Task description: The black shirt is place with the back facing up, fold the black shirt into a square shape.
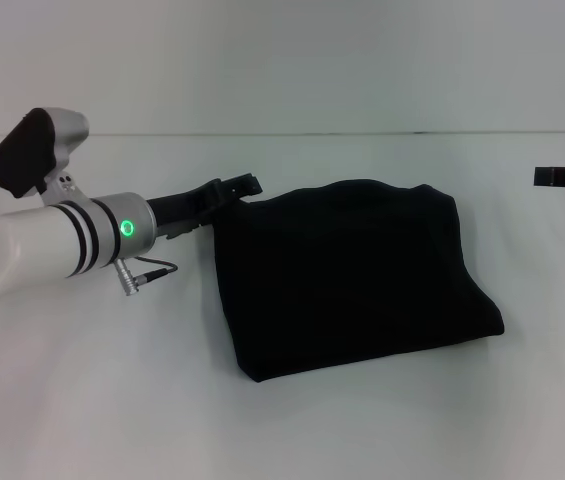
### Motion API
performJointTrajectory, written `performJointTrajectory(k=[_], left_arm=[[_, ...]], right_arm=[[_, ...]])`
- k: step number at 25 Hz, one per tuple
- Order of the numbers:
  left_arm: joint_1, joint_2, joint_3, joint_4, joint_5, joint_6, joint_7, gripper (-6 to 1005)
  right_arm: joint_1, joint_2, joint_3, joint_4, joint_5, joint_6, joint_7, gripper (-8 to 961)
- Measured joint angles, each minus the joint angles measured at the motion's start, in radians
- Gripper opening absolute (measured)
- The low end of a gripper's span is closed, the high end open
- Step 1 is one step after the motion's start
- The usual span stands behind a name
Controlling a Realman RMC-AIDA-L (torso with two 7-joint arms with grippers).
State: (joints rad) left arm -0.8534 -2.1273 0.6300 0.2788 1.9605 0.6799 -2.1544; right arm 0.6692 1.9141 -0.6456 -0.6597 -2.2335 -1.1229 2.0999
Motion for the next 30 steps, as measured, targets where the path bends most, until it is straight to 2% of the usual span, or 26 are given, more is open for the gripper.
performJointTrajectory(k=[7, 13, 21, 26, 30], left_arm=[[-0.002, -0.001, 0.048, 0.008, 0.004, 0.002, -0.008, 870], [0.009, -0.012, 0.051, 0.032, -0.001, 0.000, 0.009, 644], [0.009, -0.011, 0.049, 0.032, -0.002, 0.000, 0.010, 434], [-0.004, -0.006, 0.053, 0.035, -0.003, 0.008, 0.010, 196], [-0.016, -0.001, 0.053, 0.036, -0.003, 0.013, 0.010, 67]], right_arm=[[-0.002, 0.000, 0.000, -0.004, 0.000, 0.002, -0.001, 821], [-0.003, 0.000, -0.003, 0.000, 0.000, 0.014, -0.006, 821], [-0.007, 0.000, -0.011, 0.000, 0.000, 0.014, -0.008, 822], [-0.011, 0.000, -0.011, 0.000, 0.000, 0.014, -0.009, 822], [-0.011, 0.001, -0.011, 0.001, 0.000, 0.014, -0.011, 821]])
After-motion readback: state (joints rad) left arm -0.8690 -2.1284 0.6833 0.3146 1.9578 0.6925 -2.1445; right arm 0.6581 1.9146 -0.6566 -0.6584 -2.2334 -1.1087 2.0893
